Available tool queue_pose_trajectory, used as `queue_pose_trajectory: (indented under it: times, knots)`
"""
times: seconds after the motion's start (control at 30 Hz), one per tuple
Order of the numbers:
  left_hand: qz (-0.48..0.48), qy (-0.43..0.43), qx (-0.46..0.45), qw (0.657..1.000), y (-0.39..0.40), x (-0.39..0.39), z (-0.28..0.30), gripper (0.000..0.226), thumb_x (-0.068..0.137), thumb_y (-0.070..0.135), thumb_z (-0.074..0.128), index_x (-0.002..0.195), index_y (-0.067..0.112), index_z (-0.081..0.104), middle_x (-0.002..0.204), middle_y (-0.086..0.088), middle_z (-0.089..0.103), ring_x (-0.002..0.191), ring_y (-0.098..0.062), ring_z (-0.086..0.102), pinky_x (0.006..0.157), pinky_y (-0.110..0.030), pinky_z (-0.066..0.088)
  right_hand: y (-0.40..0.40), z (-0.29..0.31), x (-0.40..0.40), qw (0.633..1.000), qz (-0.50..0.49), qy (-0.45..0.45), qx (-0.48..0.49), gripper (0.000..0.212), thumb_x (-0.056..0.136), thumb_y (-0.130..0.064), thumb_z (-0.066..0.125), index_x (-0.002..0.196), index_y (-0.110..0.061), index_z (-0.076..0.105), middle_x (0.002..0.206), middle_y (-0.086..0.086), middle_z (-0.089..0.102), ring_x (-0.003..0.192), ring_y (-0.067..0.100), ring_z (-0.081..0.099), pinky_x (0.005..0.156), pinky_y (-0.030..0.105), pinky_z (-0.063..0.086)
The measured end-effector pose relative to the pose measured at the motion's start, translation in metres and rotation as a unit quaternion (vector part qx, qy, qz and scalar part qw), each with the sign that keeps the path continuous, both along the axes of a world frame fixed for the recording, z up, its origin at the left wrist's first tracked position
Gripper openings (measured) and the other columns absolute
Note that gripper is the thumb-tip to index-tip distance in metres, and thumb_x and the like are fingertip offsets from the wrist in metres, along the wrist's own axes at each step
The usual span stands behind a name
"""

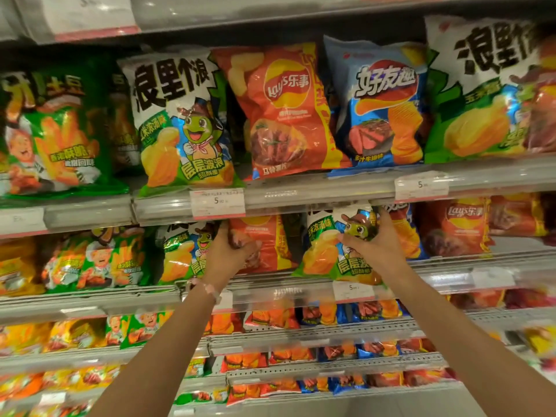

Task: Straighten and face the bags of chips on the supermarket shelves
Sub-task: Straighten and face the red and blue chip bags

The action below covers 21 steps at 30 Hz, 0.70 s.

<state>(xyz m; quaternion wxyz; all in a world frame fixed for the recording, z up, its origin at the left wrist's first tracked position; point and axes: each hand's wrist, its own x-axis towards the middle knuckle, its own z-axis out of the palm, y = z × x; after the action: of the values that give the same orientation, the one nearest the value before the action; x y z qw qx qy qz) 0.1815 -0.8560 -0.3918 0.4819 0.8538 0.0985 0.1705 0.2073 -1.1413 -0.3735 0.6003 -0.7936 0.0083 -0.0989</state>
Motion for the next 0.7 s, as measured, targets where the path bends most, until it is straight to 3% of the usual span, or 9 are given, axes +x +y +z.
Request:
queue_pose_trajectory:
  times: [0.13,0.23,0.33,0.4,0.47,0.57,0.7]
  knots:
    - [-0.005,0.007,0.016,1.000,0.025,-0.031,0.015,0.088,0.073,0.032,0.081,0.146,0.023,0.032,0.108,0.007,0.061,0.099,-0.017,0.058,0.088,-0.032,0.047,0.012,0.001,0.011,1.000,0.004,0.004,-0.015,0.076,0.059,-0.034,0.088,0.120,-0.021,0.044,0.109,-0.003,0.063,0.106,0.023,0.061,0.089,0.050,0.052]
    - [-0.004,0.013,-0.012,1.000,0.045,-0.053,0.020,0.083,0.072,0.031,0.082,0.142,0.028,0.037,0.104,0.014,0.063,0.096,-0.013,0.062,0.084,-0.032,0.050,0.038,0.001,0.018,0.999,0.012,-0.012,-0.034,0.072,0.060,-0.035,0.088,0.116,-0.024,0.044,0.100,-0.012,0.057,0.101,0.017,0.057,0.089,0.042,0.053]
    - [0.001,0.021,-0.062,0.998,0.061,-0.070,0.023,0.086,0.072,0.027,0.082,0.144,0.027,0.036,0.114,0.004,0.065,0.104,-0.019,0.063,0.093,-0.046,0.052,0.069,-0.004,0.026,0.999,0.043,-0.019,-0.026,0.070,0.062,-0.030,0.088,0.117,-0.026,0.045,0.102,-0.011,0.058,0.100,0.016,0.059,0.081,0.033,0.055]
    - [-0.003,0.018,-0.085,0.996,0.069,-0.080,0.023,0.085,0.073,0.025,0.082,0.145,0.028,0.035,0.118,0.000,0.064,0.107,-0.021,0.063,0.094,-0.050,0.050,0.089,-0.011,0.033,0.997,0.066,-0.008,-0.026,0.071,0.063,-0.028,0.087,0.121,-0.020,0.046,0.110,-0.003,0.061,0.108,0.021,0.059,0.090,0.039,0.053]
    - [-0.003,0.015,-0.105,0.994,0.073,-0.088,0.023,0.085,0.072,0.024,0.081,0.144,0.028,0.036,0.118,0.000,0.064,0.107,-0.021,0.063,0.094,-0.051,0.051,0.108,-0.017,0.041,0.997,0.072,-0.009,-0.036,0.079,0.064,-0.030,0.087,0.129,-0.015,0.043,0.123,0.004,0.059,0.116,0.024,0.055,0.099,0.034,0.044]
    - [-0.005,0.010,-0.117,0.993,0.074,-0.096,0.022,0.081,0.071,0.022,0.081,0.141,0.026,0.040,0.116,0.001,0.066,0.105,-0.020,0.064,0.093,-0.050,0.052,0.127,-0.023,0.048,0.996,0.079,0.006,-0.032,0.087,0.065,-0.035,0.086,0.134,-0.014,0.037,0.131,0.007,0.054,0.124,0.026,0.049,0.101,0.031,0.039]
    - [-0.009,0.005,-0.124,0.992,0.068,-0.100,0.020,0.076,0.072,0.020,0.081,0.137,0.026,0.043,0.111,0.005,0.066,0.102,-0.018,0.064,0.091,-0.050,0.053,0.139,-0.034,0.058,0.988,0.141,0.039,-0.046,0.092,0.071,-0.026,0.083,0.143,-0.012,0.028,0.138,0.010,0.049,0.129,0.026,0.045,0.099,0.025,0.035]
